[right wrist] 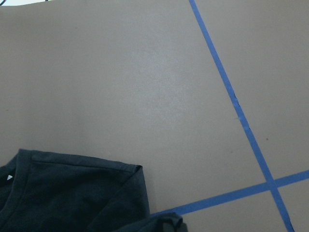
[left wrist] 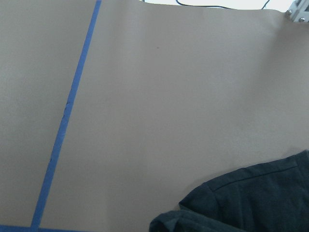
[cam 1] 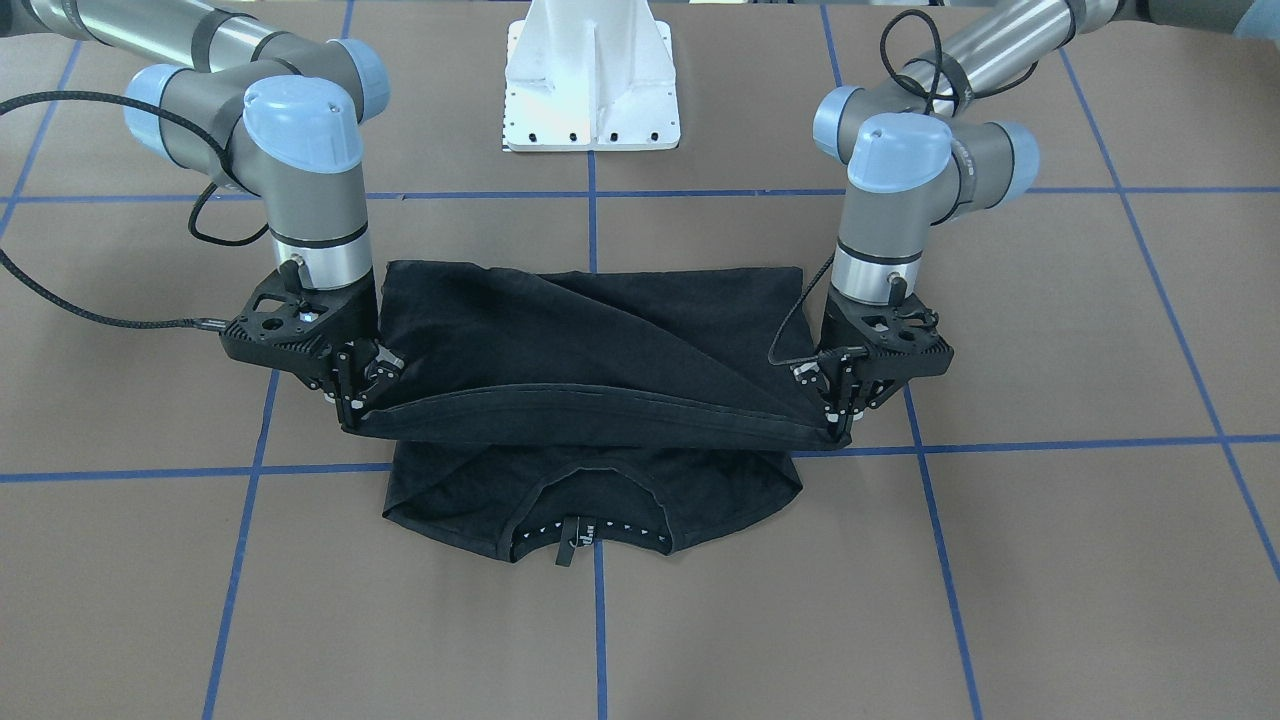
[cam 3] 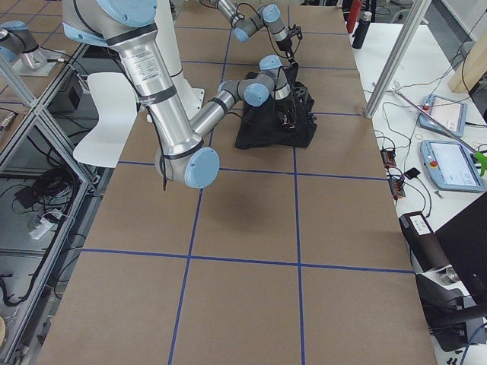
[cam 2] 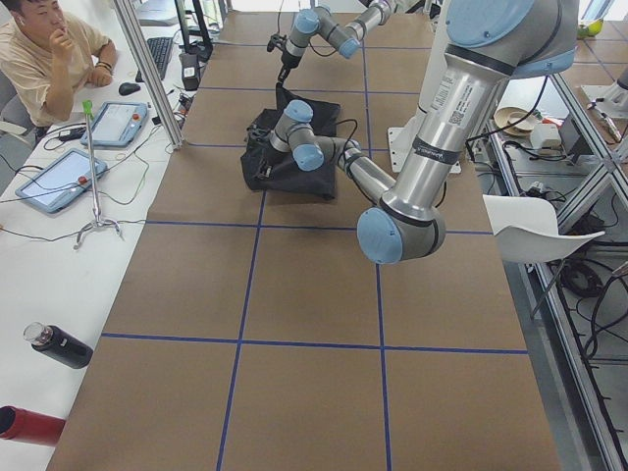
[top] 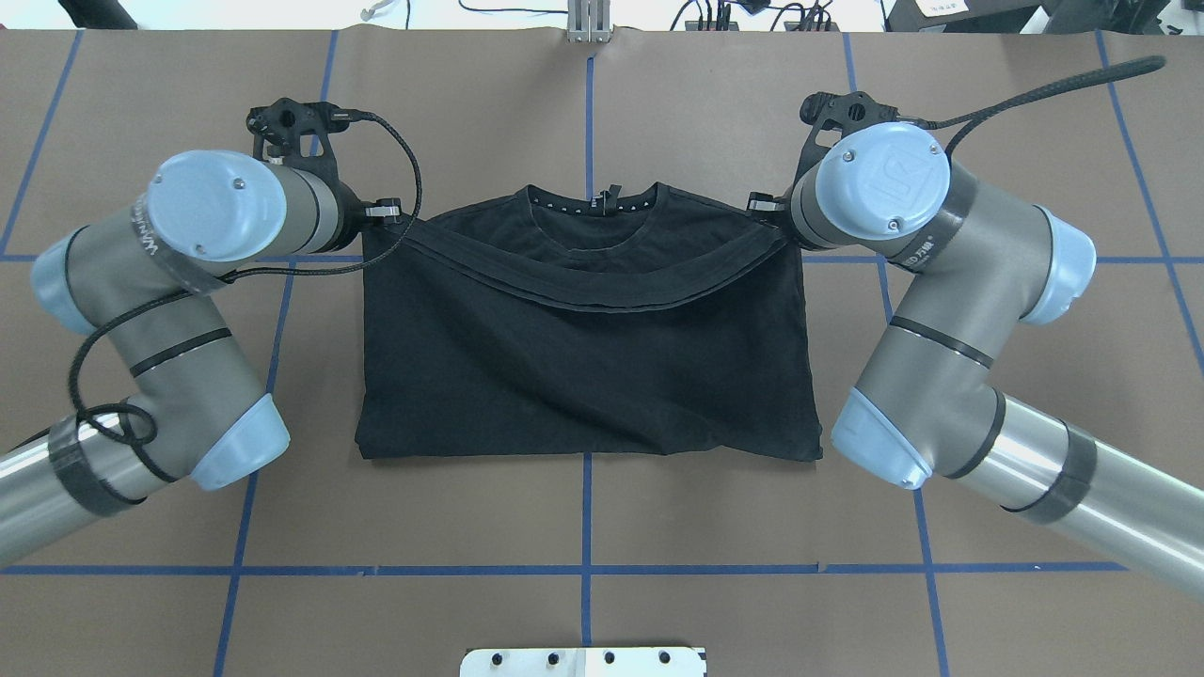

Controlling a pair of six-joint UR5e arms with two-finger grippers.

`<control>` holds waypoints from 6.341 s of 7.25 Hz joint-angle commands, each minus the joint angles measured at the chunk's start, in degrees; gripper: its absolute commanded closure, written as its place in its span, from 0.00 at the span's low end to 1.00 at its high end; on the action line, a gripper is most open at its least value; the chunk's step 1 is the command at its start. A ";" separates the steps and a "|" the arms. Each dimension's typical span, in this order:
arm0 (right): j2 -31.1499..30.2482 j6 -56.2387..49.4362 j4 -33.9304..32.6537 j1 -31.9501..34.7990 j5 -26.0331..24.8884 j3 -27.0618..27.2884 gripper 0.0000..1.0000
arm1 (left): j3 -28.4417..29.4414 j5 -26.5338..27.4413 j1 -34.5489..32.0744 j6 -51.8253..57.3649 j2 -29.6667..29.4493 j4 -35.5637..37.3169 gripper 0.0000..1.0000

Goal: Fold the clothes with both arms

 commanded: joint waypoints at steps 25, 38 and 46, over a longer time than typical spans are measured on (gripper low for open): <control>0.04 -12.20 0.11 4.72 9.47 2.03 0.00 | -11.66 -8.85 13.23 0.06 17.75 -13.25 1.00; 16.50 2.62 9.05 -5.20 1.32 -17.83 0.00 | 26.89 -20.07 -22.89 35.24 -2.07 -28.90 0.00; 19.99 7.31 12.68 -12.95 -6.35 -26.88 0.30 | 21.30 -19.66 -22.90 34.27 2.46 -29.07 0.00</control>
